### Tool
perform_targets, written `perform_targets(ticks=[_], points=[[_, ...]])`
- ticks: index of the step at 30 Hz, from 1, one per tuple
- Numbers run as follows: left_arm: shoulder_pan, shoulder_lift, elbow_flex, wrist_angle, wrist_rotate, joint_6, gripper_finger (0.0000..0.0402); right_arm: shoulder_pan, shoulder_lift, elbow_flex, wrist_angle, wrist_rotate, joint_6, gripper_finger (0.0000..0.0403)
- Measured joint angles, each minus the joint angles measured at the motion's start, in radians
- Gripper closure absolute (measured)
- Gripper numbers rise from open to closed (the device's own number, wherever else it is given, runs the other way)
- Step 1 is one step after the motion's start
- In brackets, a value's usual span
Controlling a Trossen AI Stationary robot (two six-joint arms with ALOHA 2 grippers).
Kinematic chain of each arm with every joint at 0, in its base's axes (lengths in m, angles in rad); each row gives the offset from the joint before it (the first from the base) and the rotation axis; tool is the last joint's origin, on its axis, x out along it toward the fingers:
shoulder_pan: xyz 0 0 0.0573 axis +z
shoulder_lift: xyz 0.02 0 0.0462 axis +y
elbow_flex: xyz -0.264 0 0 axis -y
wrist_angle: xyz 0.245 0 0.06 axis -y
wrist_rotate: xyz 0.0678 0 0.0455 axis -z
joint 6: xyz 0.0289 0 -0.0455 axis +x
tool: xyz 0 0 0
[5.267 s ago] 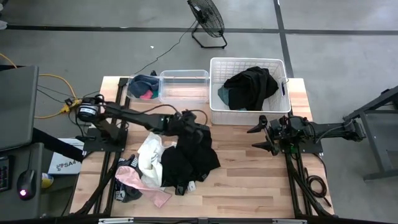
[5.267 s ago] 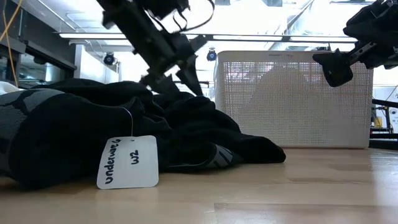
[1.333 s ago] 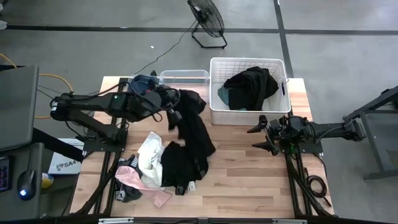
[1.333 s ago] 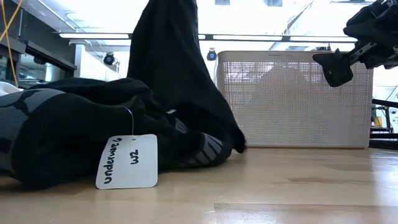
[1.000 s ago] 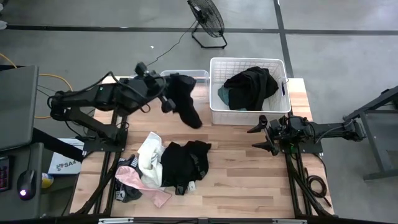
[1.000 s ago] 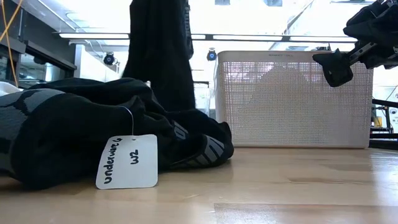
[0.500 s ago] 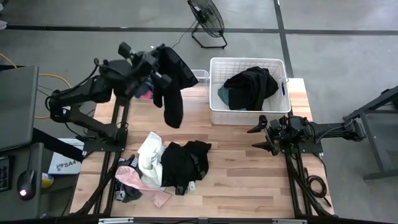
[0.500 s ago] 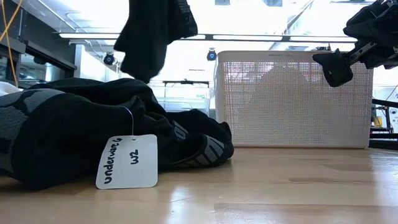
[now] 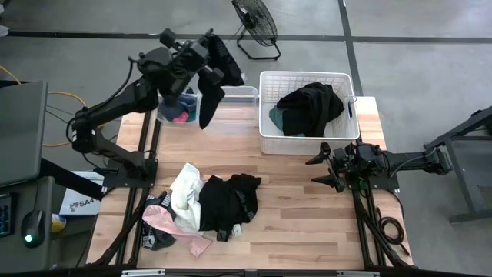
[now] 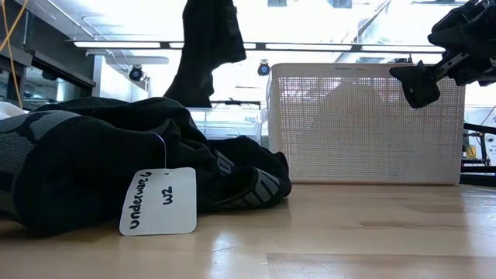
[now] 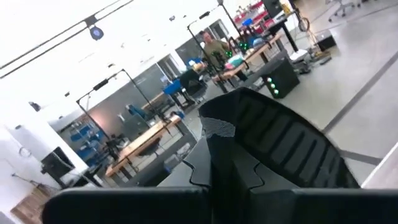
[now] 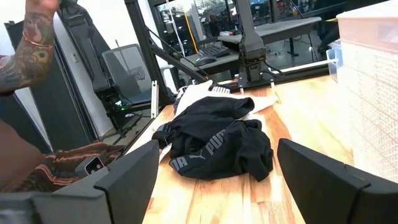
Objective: Pick & Place Cloths
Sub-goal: Put the top black boxer into the right transparent bin
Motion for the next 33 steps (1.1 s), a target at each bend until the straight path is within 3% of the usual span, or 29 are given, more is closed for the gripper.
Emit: perform_targets(ticks=[24,33], points=[[0.184,0.091,-0.001,0.111,0.175,-0.025,0.0394,0.0,0.0,0.0,0.0,0.0,0.0,0.0085],[0.182,0.091,-0.001,-0.052,0.208,-0.233,0.0394,0.0,0.0,0.0,0.001,0.0,0.0,0.0085]])
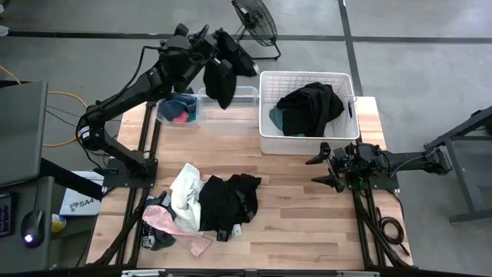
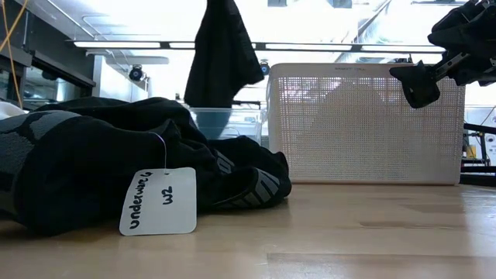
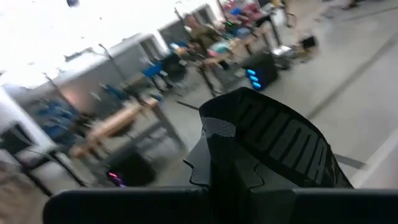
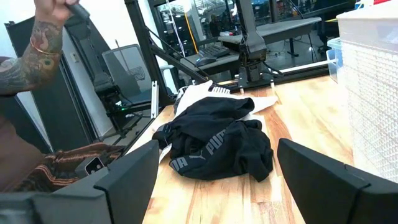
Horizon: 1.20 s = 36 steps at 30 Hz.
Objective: Pick & Place Cloths
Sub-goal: Put the top black boxer into the right transparent bin
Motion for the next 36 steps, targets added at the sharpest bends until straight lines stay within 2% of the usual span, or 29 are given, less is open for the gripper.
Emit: perform_targets(ticks=[10,14,18,25,30,36], points=[[0.0,0.0,0.0,-0.247,0.166,-0.27,0.0394,0.0,0.0,0.0,0.0,0.0,0.0,0.0085],[0.0,0.0,-0.001,-0.315,0.154,-0.293,0.0394,0.0,0.0,0.0,0.0,0.0,0.0,0.0085],[0.005,0.0,-0.008,-0.398,0.076,-0.325,0.0394,0.0,0.0,0.0,0.0,0.0,0.0,0.0085],[0.088,0.004,-0.008,-0.581,0.08,-0.44,0.0394,0.0,0.0,0.0,0.0,0.0,0.0,0.0085],[0.12,0.007,-0.01,-0.661,0.088,-0.494,0.0394,0.0,0.0,0.0,0.0,0.0,0.0,0.0085],[0.117,0.015,-0.009,-0.656,0.201,-0.498,0.0394,0.0,0.0,0.0,0.0,0.0,0.0,0.0085]])
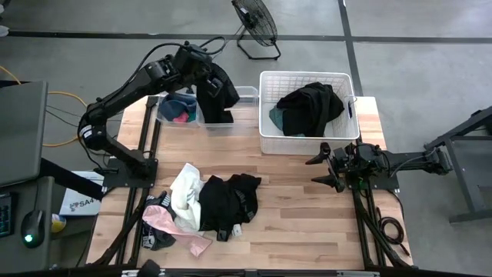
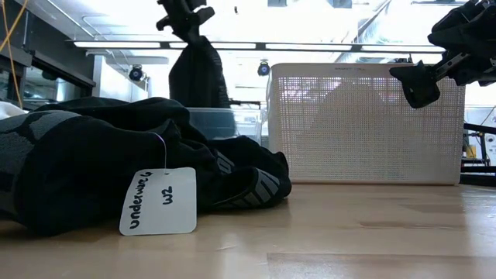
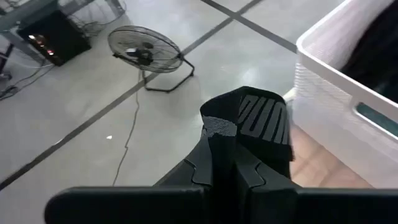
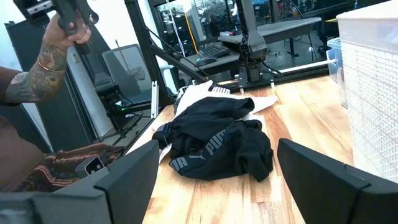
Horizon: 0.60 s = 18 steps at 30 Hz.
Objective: Pick & Place Cloths
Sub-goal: Put the top black boxer into the right transparent bin
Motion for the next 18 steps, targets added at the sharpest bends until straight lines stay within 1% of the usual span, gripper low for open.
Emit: perform_targets(ticks=[4,14,18], points=[[-0.012,0.058,0.001,-0.012,0.015,-0.019,0.0394,0.0,0.0,0.0,0.0,0.0,0.0,0.0085],[-0.012,0.184,0.0,-0.003,0.149,-0.031,0.0394,0.0,0.0,0.0,0.0,0.0,0.0,0.0085],[-0.012,0.217,0.0,-0.04,0.197,-0.054,0.0394,0.0,0.0,0.0,0.0,0.0,0.0,0.0085]])
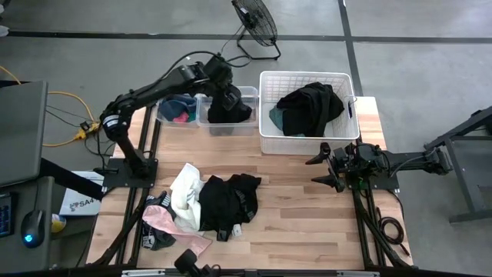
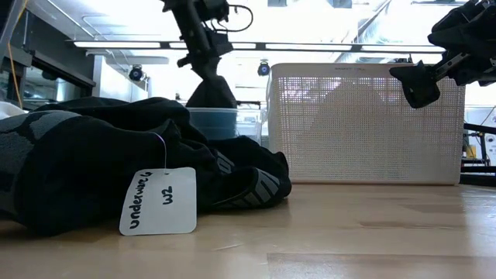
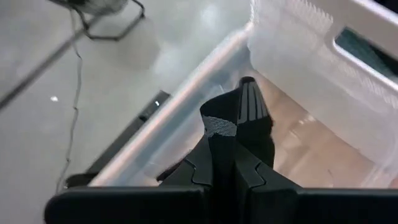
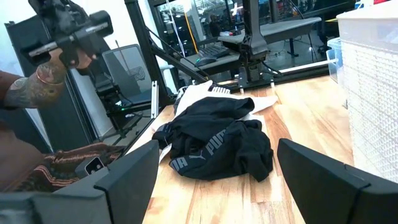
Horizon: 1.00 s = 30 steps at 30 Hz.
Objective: Pick & Place Cloths
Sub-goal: Put the top black boxer into the right transparent bin
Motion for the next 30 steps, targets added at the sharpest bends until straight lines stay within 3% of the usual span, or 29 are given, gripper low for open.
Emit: perform_targets(ticks=[12,25,30], points=[[-0.027,0.096,0.001,-0.107,0.025,-0.194,0.0391,0.0,0.0,0.0,0.0,0.0,0.0,0.0085],[-0.027,0.197,0.001,-0.122,-0.017,-0.23,0.0392,0.0,0.0,0.0,0.0,0.0,0.0,0.0085],[-0.029,0.201,0.001,-0.102,-0.104,-0.197,0.0349,0.0,0.0,0.0,0.0,0.0,0.0,0.0085]])
